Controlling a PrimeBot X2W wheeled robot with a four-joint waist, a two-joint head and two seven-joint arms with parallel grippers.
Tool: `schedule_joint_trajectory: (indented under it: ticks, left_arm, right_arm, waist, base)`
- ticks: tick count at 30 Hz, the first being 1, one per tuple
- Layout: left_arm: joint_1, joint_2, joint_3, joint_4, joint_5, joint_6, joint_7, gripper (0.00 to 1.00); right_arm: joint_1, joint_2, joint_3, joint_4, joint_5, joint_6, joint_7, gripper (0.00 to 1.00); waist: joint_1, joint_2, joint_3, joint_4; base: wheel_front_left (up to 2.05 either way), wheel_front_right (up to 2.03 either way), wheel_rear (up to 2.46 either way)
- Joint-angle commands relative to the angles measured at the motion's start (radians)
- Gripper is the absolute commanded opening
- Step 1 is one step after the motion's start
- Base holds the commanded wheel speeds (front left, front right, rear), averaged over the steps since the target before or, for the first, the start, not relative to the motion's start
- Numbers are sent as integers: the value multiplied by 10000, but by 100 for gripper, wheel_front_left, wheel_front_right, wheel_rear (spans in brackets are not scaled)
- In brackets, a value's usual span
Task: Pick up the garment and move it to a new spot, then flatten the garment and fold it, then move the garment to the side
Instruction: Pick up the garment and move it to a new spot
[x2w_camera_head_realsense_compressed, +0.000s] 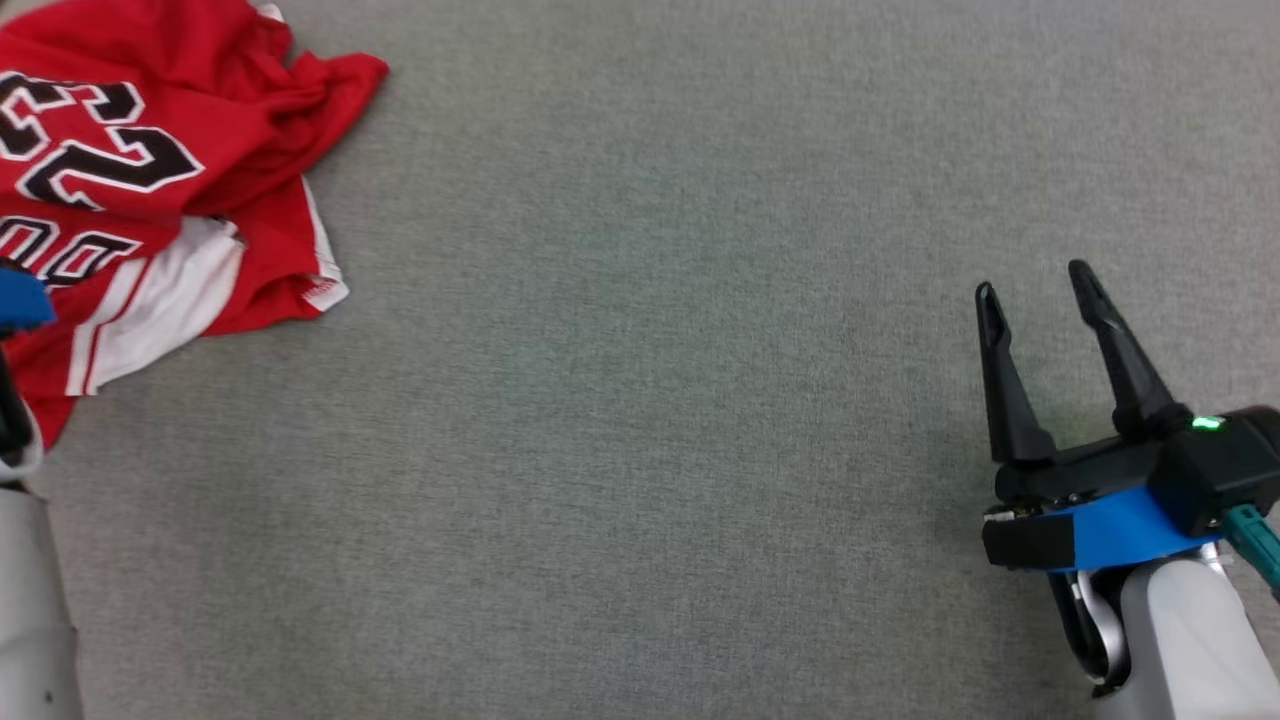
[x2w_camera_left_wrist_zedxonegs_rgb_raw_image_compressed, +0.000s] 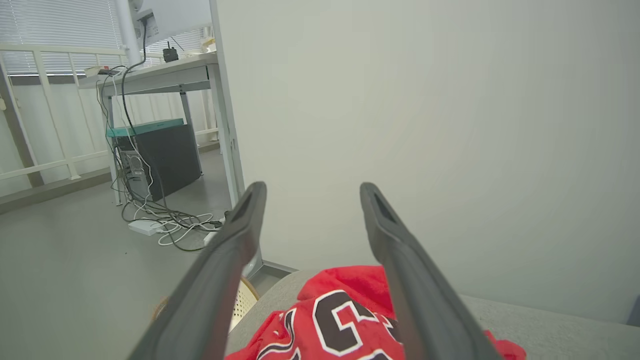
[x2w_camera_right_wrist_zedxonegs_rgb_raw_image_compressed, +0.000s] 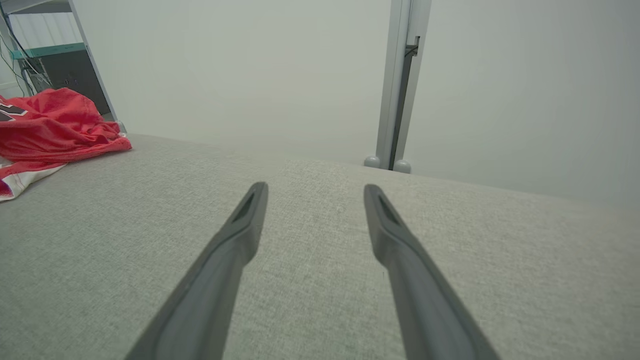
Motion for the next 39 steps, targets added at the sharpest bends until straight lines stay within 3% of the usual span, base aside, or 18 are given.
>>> schedule_joint_trajectory:
  ticks: [1,12,17,26,27,28,29,39]
  left_arm:
    - [-302,129,44,170,-38,-60,-30,100]
    - [-2144,722,-504,3710,-77,-521,165,100]
    - [-2548,686,-816,5102,-182,-629,335,100]
    - [-2933,572,-1336,6969,-516,-783,1628,100]
    - [-2980,577,-1434,7079,-511,-794,1717,58]
    - [-2998,572,-1515,7153,-554,-802,1781,6]
    - [-3005,571,-1568,7230,-601,-803,1824,0]
    - [-3088,867,-2250,7038,-699,-782,998,0]
  right_arm:
    - [-122,-48,-43,-131,-53,1,32,100]
    - [-248,-137,-71,-1037,-223,1,312,100]
    - [-237,-150,-116,-1109,-228,1,342,100]
    - [-289,-28,43,-1143,-201,1,396,100]
    - [-285,-25,53,-1132,-189,1,398,100]
    - [-273,-20,61,-1111,-174,1,395,100]
    - [-261,-13,75,-1095,-156,1,390,100]
    - [-160,97,186,-694,46,1,225,100]
  waist:
    - [-4,0,138,4]
    - [-4,0,1127,-226]
    - [-4,0,1153,-240]
    - [-4,0,1006,-251]
    - [-4,0,990,-253]
    - [-4,0,967,-256]
    - [-4,0,944,-263]
    - [-4,0,288,-365]
  base:
    - [0,0,0]
    - [0,0,0]
    - [0,0,0]
    - [0,0,0]
    - [0,0,0]
    - [0,0,0]
    - [0,0,0]
    - [0,0,0]
